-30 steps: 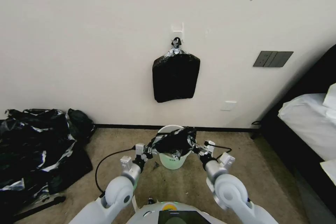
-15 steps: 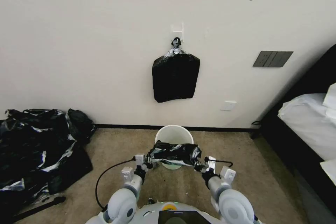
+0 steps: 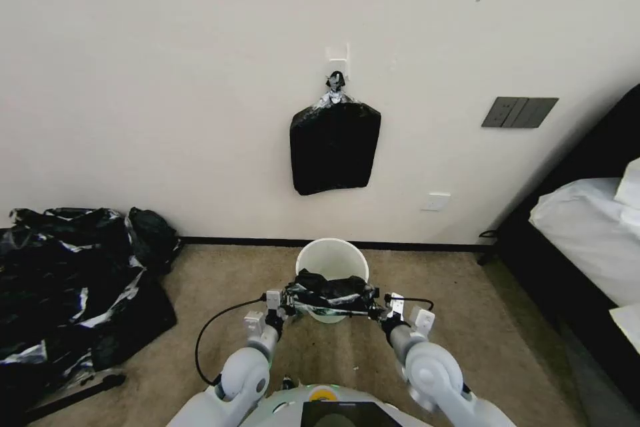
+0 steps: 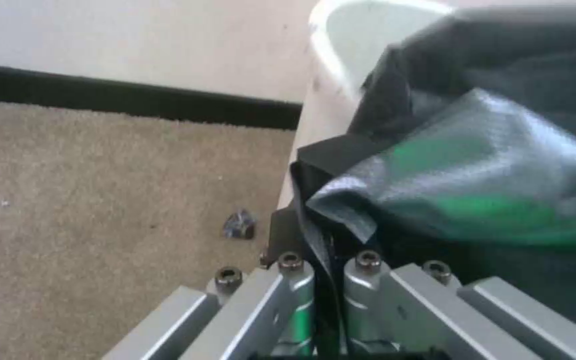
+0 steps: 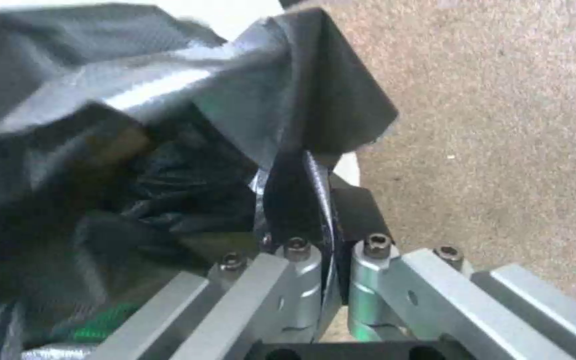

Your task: Place a trash bag onto the trash bin.

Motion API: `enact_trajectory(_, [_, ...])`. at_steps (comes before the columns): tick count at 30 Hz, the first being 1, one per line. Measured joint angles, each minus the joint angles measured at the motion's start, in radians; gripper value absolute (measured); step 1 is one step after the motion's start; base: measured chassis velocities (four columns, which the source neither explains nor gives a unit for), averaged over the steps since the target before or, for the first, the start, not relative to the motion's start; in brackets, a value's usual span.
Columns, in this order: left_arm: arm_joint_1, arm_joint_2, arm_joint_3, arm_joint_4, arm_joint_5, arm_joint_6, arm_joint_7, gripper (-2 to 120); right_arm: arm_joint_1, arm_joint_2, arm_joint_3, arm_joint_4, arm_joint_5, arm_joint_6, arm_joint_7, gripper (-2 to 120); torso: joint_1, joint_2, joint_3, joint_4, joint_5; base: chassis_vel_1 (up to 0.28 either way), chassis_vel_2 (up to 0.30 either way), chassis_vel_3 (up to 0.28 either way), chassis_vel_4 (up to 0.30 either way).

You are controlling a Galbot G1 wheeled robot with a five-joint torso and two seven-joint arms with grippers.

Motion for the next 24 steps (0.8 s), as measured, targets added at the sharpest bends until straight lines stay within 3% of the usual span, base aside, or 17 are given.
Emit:
enact_trajectory(8, [-0.036,-0.018,0.002,0.083,0.01,-0.015,0.033,0,0.074,0.016,-0.014,-0.09,0.002,-0.015,-0.02,0,0.0,0.0,0.0,0.0,0.0001,0.0,0.0,0.0,0.0])
enact_trajectory(14, [-0.023,-0.01,-0.002,0.033,0.112,-0.039,0.051,0,0.05,0.002,-0.008,-0.023,-0.059,-0.02,-0.02,0,0.0,0.0,0.0,-0.0002,0.0,0.0,0.0,0.0,0.0])
enact_trajectory(19, [-0.024,0.002,-0.008,0.013,0.137,-0.045,0.062,0,0.049,-0.006,0.0,-0.017,-0.064,-0.036,-0.019,0,0.0,0.0,0.0,-0.0001,0.0,0.0,0.0,0.0,0.0])
enact_trajectory(24, [-0.077,-0.016,-0.011,0.094,0.121,-0.045,0.072,0,0.101,0.012,-0.009,-0.096,-0.026,-0.077,-0.024,0,0.0,0.0,0.0,-0.0001,0.0001,0.0,0.0,0.0,0.0])
